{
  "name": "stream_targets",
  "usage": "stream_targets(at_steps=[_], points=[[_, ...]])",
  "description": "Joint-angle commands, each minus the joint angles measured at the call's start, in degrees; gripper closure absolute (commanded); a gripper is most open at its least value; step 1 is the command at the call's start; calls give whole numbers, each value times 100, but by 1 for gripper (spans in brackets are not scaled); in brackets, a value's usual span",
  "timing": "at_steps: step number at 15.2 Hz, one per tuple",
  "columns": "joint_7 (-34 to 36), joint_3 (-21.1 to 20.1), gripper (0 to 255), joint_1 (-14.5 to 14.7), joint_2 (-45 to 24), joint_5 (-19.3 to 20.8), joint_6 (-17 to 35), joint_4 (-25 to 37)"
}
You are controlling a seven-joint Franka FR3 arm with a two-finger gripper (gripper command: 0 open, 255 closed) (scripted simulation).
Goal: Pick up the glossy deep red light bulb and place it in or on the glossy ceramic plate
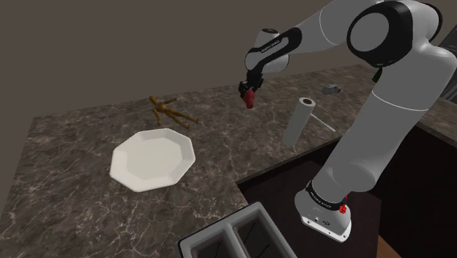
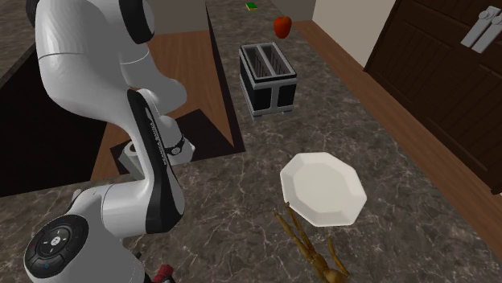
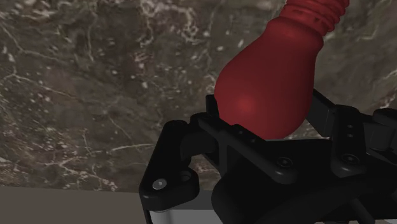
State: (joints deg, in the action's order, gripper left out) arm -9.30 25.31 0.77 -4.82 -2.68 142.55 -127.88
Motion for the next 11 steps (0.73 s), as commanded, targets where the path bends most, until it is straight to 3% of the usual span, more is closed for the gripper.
stream_targets(at_steps=[1,11], points=[[0,0,255,0,0,0,0,0],[161,20,255,25,336,235,-517,216]])
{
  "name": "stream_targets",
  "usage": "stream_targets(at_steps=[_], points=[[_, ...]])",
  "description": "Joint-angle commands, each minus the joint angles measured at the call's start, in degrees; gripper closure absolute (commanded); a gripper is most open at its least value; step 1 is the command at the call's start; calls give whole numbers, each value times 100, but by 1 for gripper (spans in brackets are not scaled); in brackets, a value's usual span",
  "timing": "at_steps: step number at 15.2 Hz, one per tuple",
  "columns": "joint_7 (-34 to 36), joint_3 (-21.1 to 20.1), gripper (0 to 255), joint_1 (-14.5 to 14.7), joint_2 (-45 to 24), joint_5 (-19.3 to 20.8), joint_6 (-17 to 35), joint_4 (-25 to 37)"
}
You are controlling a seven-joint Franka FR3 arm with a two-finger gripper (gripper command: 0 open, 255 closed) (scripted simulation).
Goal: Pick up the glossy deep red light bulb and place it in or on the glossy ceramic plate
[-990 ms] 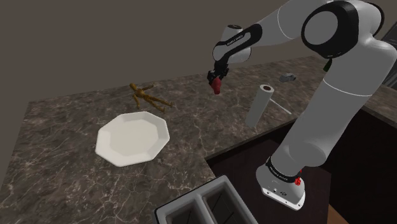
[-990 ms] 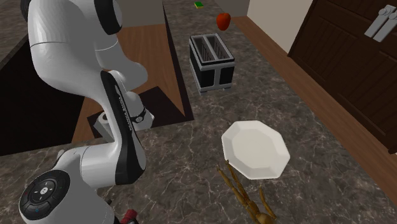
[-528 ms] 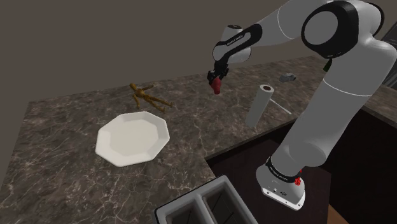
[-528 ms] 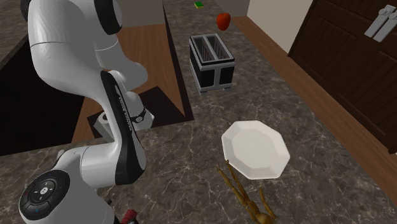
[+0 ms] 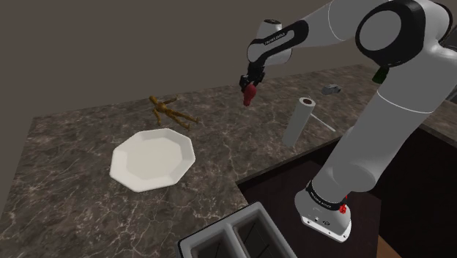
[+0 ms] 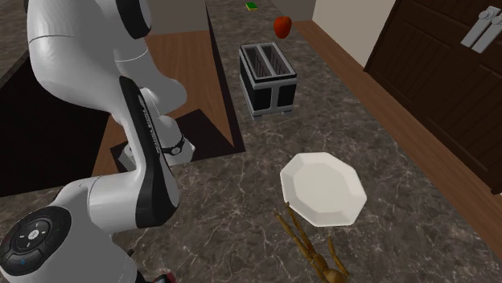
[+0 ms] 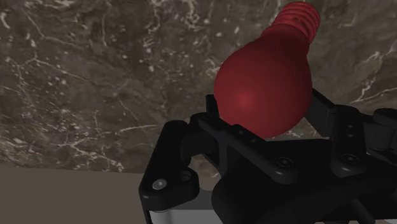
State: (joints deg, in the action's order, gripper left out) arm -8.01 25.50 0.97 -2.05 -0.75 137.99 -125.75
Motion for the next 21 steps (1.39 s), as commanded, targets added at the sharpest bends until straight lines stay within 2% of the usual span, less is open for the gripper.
stream_targets(at_steps=[1,10,21], points=[[51,1,255,8,103,70,-136,39],[172,-15,255,21,409,248,-757,382],[2033,-920,255,679,948,763,-819,-152]])
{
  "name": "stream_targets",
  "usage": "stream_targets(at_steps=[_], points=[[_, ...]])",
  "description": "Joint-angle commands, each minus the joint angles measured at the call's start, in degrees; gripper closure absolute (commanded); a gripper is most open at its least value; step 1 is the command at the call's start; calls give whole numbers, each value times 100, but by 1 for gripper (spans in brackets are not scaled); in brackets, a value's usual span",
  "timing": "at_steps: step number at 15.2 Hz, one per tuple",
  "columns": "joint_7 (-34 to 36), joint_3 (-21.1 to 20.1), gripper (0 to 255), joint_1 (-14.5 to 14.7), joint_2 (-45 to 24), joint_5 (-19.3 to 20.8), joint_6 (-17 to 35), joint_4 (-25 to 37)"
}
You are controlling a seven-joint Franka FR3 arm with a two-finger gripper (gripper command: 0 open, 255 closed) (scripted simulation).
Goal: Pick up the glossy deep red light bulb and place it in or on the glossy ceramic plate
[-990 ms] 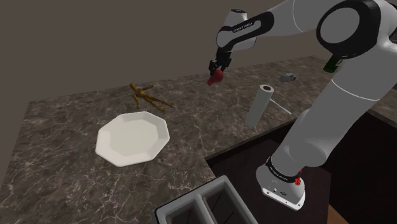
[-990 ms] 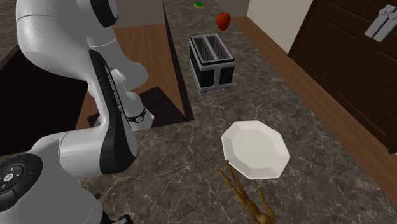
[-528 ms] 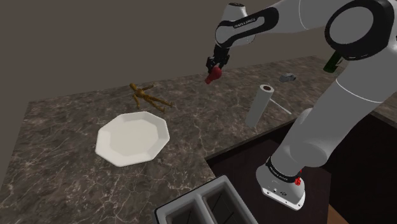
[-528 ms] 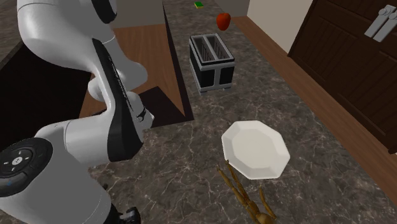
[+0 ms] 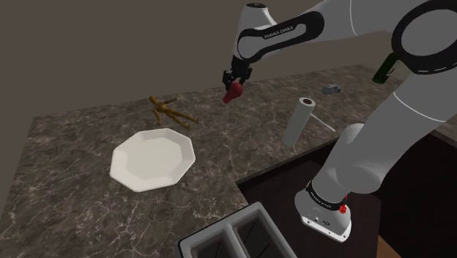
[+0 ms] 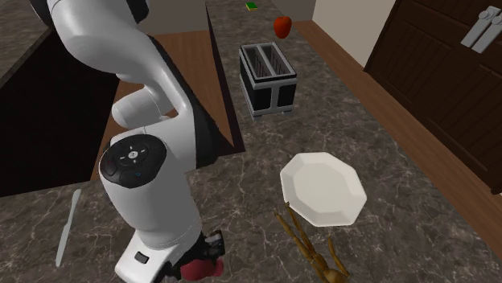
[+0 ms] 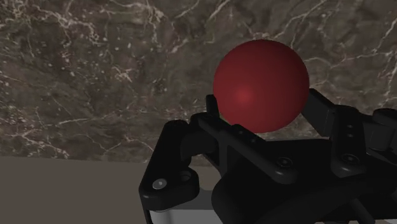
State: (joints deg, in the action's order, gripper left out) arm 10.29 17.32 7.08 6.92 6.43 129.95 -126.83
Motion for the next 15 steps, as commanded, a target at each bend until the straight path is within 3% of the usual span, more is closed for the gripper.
stream_targets(at_steps=[1,15], points=[[360,-188,255,127,64,66,-31,-53],[2387,-1309,255,986,-350,199,-387,509]])
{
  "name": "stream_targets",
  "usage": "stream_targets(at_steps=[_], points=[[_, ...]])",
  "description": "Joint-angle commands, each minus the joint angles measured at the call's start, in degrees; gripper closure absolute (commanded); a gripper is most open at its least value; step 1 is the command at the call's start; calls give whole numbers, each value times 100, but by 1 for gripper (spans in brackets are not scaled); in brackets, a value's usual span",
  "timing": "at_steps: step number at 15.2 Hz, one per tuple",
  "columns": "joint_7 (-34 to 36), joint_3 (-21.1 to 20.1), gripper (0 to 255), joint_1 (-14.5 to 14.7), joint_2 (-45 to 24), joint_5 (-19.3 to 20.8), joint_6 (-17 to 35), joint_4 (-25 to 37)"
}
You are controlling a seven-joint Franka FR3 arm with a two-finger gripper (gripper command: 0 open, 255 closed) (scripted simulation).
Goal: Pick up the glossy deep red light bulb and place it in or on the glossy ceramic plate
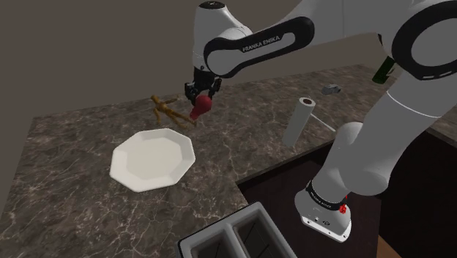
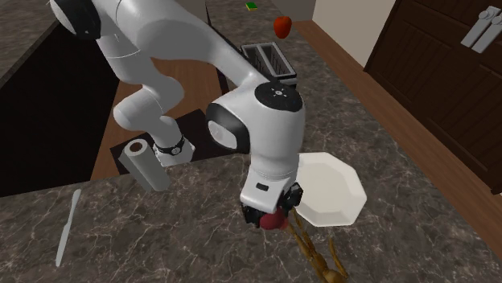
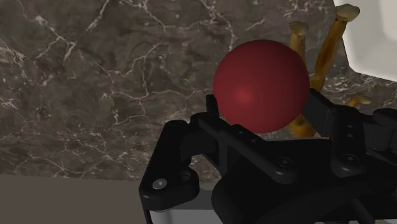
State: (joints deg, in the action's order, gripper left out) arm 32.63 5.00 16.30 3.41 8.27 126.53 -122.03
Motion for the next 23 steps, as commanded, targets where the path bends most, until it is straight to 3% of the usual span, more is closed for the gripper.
stream_targets(at_steps=[1,10,16,23], points=[[286,-146,255,127,-68,24,-82,118],[1414,-699,255,690,-898,149,-514,1227],[2121,-979,255,1135,-1730,295,-974,2405],[2215,-960,255,1136,-1875,355,-493,2061]])
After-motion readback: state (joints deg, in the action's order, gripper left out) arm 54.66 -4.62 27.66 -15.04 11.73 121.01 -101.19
